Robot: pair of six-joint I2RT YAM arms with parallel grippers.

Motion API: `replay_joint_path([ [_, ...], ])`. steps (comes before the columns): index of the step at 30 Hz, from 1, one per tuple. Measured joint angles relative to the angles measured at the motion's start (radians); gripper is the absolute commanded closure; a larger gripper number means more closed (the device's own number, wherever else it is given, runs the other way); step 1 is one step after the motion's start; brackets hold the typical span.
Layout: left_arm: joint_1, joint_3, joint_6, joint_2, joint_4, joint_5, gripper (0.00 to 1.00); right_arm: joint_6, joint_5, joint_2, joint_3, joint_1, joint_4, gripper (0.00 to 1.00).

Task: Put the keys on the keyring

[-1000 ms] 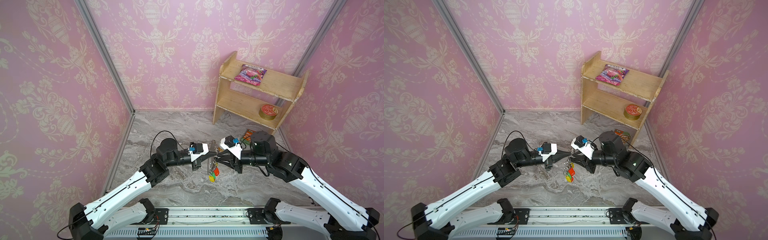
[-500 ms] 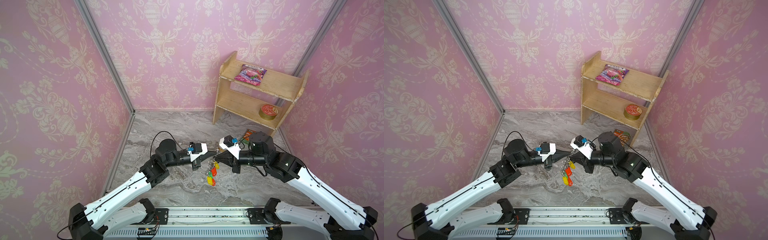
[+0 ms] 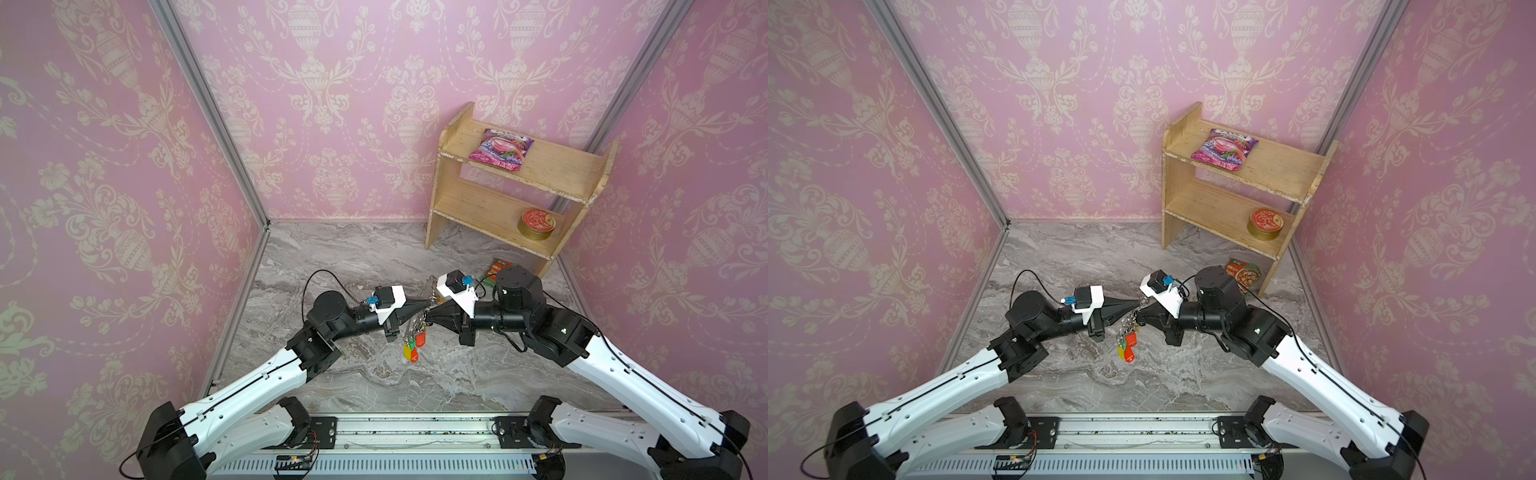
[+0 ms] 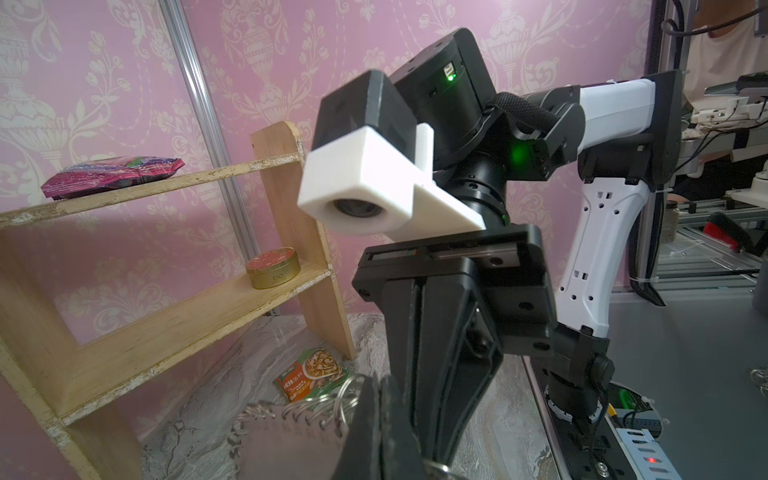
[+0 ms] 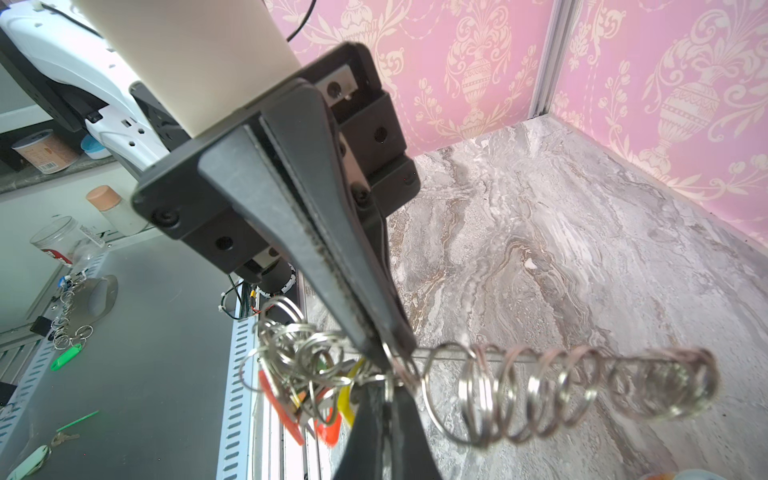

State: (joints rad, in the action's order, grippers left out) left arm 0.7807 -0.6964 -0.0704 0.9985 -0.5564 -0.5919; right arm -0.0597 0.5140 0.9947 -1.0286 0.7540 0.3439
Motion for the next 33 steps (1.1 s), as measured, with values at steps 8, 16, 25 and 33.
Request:
replay_joint_path([
  [8,-0.007,0.013,0.055,0.031,-0.1,0.0,1.0,0.074,0.013,0.003,0.057,0.001,-0.15,1.0],
  [16,-0.017,0.022,0.074,0.034,-0.148,0.0,1.0,0.137,0.02,0.025,0.079,0.014,-0.262,1.0],
  [25,-0.024,0.042,0.089,0.034,-0.199,0.002,1.0,0.156,0.005,0.03,0.081,0.023,-0.283,0.98],
  [33,-0.027,0.063,0.089,0.031,-0.206,-0.004,1.0,0.102,-0.034,0.015,0.074,0.041,-0.153,0.69],
])
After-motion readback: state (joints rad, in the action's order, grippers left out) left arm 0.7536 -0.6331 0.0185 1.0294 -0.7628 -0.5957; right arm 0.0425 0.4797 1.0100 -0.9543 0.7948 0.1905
